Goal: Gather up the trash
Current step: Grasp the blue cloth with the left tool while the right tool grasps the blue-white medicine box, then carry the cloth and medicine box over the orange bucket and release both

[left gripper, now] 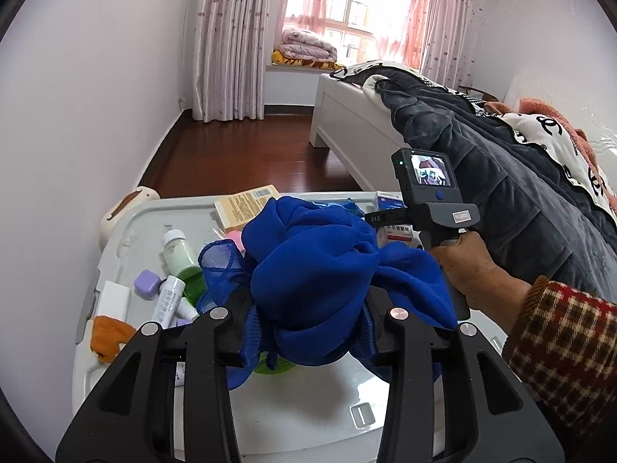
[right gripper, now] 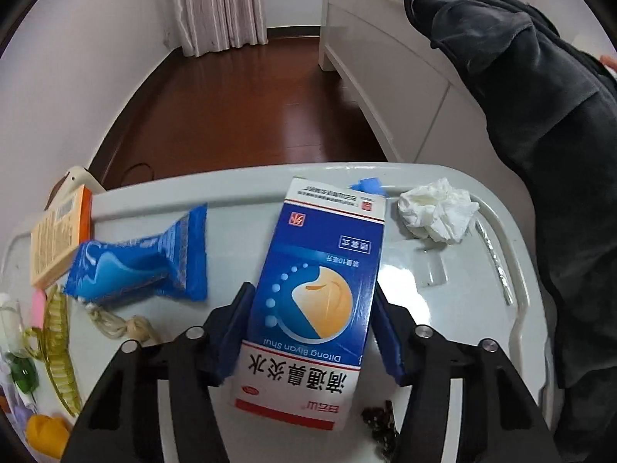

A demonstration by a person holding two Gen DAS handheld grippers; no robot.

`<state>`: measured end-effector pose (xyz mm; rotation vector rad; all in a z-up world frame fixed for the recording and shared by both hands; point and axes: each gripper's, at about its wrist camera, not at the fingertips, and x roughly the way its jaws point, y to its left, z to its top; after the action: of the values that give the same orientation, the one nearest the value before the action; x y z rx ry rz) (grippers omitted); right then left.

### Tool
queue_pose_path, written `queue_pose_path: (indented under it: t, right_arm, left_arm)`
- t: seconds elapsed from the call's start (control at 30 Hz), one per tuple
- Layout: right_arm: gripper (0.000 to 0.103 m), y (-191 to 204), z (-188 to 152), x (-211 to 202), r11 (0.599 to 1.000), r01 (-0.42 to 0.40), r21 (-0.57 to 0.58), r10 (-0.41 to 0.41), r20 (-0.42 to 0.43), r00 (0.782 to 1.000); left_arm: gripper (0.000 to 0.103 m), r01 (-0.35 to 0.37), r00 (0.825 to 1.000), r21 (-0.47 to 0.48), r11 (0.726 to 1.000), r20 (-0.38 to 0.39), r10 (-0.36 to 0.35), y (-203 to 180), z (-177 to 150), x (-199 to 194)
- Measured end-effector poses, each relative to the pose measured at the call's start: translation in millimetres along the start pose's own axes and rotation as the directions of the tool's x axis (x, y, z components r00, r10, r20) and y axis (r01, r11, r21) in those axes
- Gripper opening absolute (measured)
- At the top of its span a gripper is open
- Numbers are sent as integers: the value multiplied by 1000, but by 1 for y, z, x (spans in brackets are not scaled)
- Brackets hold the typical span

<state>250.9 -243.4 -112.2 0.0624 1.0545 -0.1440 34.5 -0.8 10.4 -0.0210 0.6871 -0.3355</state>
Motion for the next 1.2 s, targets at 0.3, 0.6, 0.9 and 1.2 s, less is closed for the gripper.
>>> queue_pose_path:
  t: [0.3,0.6,0.9,1.2]
  right_arm:
    - [53,-12,-34,-65,996,-59,-62,63,78,995]
    - [53,-25,-135,-196,968,-207,-142,228,147,963]
    - [53,-4,-319,-222,899,-397,-186,382,-109,918]
    - [54,21,-401,-175,876,-458,-154,382,-359,852]
  left_arm:
    - [40,23,1000,3,1000,-16,-23,-6,-1,-1]
    - [40,85,996,17,996,-5,-85,-12,-12,-39]
    - [40,92,976,37,995,-202,-82,-16,-109,-111]
    - [40,65,864,18,998,-501,-48,-15,-207,-112]
